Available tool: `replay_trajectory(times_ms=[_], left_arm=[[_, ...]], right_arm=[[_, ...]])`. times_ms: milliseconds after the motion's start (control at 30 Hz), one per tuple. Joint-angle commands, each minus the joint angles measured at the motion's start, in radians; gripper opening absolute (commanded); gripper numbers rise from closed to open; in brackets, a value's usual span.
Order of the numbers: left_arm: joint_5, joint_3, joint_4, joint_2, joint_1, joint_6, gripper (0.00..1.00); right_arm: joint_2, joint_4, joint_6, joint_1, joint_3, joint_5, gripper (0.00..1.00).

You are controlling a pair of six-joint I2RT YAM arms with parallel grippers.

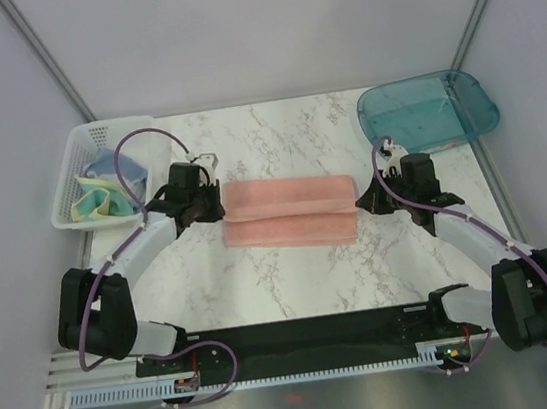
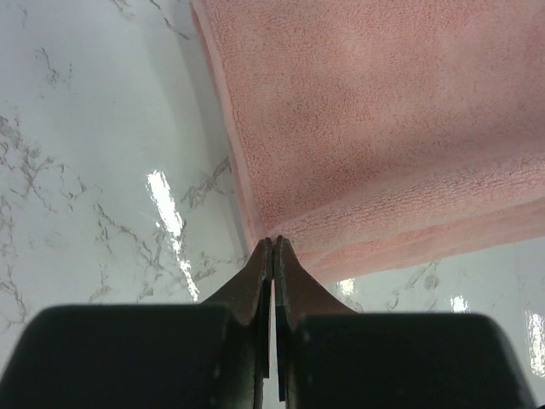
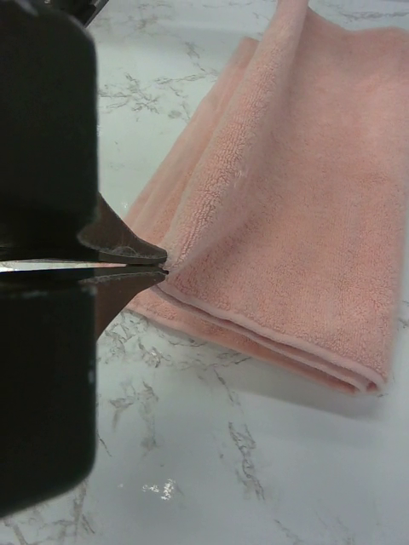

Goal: Fold and stack the towels
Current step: Fold the towel

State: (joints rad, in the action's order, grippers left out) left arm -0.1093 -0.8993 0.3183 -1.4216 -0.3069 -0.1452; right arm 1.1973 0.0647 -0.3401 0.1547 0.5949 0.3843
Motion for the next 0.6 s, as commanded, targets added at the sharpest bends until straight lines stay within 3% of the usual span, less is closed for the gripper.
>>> replay_trajectory(times_ms=[0,167,200,233,300,400,567], left_arm=[[0.078,0.017,0.033,0.056,0.000,-0.039,0.02],[0.131,0.020,0.073,0.038,-0.029,-0.039,0.02],[0.137,0.023,0.088,0.036,-0.034,-0.043,0.09],[0.143,0.022,0.099,0.035,-0.038,-0.047,0.16],[0.166,0.013,0.143,0.035,-0.041,-0.057,0.35],[0.203,-0.016,0.192,0.061,-0.041,-0.056,0.49],[0.197,-0.079,0.255,0.111,-0.041,-0.056,0.54]], right_arm=[[-0.021,0.017,-0.049,0.005,-0.015,-0.050,0.00],[-0.051,0.007,-0.111,0.072,-0.076,-0.087,0.01],[-0.054,0.007,-0.123,0.081,-0.101,-0.084,0.05],[-0.059,0.003,-0.132,0.091,-0.112,-0.081,0.14],[-0.077,0.030,-0.128,0.120,-0.124,-0.102,0.20],[-0.136,0.188,-0.123,0.121,-0.080,-0.258,0.36],[-0.179,0.333,-0.178,0.121,0.000,-0.301,0.49]])
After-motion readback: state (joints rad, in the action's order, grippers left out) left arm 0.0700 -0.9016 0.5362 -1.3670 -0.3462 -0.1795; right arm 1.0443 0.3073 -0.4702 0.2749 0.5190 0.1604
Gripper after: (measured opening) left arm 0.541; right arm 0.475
